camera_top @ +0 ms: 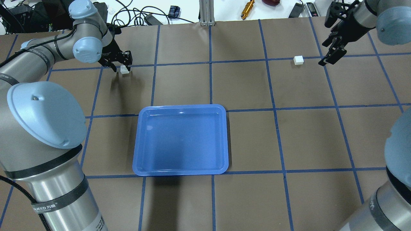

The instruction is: Assemble white blocks and place on blue tray

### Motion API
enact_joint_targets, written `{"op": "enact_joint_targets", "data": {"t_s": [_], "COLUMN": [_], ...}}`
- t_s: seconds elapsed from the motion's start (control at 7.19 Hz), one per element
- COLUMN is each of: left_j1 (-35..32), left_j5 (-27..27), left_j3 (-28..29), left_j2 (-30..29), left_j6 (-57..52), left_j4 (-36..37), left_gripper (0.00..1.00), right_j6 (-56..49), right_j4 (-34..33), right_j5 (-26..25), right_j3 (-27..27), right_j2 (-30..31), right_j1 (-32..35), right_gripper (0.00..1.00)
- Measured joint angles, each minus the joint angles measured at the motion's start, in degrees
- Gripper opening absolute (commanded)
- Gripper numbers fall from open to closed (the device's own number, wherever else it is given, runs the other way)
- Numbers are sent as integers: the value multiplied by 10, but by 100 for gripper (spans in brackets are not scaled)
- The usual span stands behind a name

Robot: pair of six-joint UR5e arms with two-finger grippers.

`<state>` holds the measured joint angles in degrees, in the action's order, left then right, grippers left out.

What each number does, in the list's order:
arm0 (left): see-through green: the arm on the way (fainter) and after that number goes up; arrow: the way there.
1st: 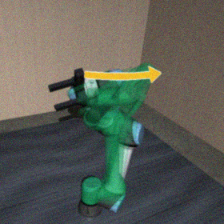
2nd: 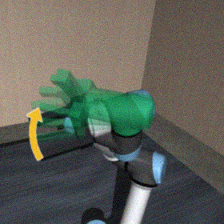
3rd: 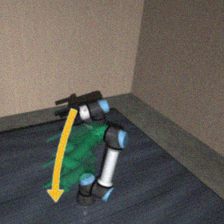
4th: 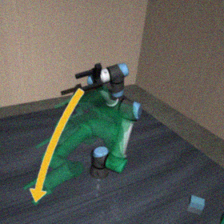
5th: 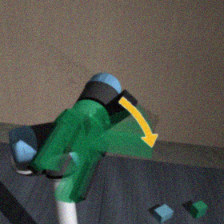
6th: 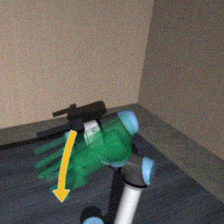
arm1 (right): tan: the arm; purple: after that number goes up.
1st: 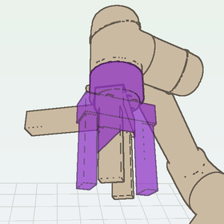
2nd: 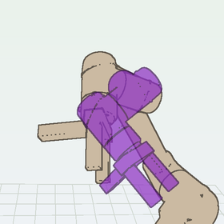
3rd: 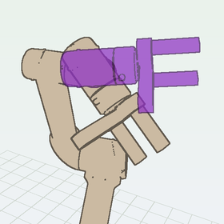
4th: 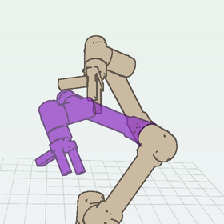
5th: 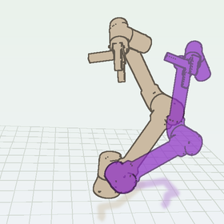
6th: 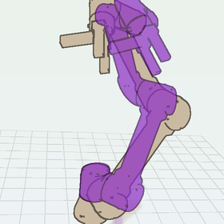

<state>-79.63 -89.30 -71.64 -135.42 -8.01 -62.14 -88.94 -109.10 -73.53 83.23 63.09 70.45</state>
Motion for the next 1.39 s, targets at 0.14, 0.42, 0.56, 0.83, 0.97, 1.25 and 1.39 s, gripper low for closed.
{"op": "enact_joint_targets", "data": {"t_s": [0.14,0.42,0.56,0.83,0.97,1.25,1.39], "left_j1": [0,-2,-9,-40,-58,-77,-83], "left_j5": [2,9,18,26,26,28,29], "left_j3": [0,0,-4,-52,-94,-181,-215], "left_j2": [0,10,29,79,111,186,220], "left_j6": [5,9,10,8,7,12,29], "left_j4": [0,-8,-29,-50,-49,-48,-48], "left_gripper": [14,14,14,14,14,14,14], "right_j6": [-18,-63,-95,-145,-180,-209,-211], "right_j4": [-3,-17,-21,-25,-24,-21,-20], "right_j5": [11,24,26,31,32,46,67], "right_j3": [-4,-17,-24,-42,-59,-93,-104], "right_j2": [-12,-41,-58,-81,-93,-125,-141], "right_j1": [0,-1,-4,-9,-10,-12,-12], "right_gripper": [100,100,99,92,93,99,99]}}
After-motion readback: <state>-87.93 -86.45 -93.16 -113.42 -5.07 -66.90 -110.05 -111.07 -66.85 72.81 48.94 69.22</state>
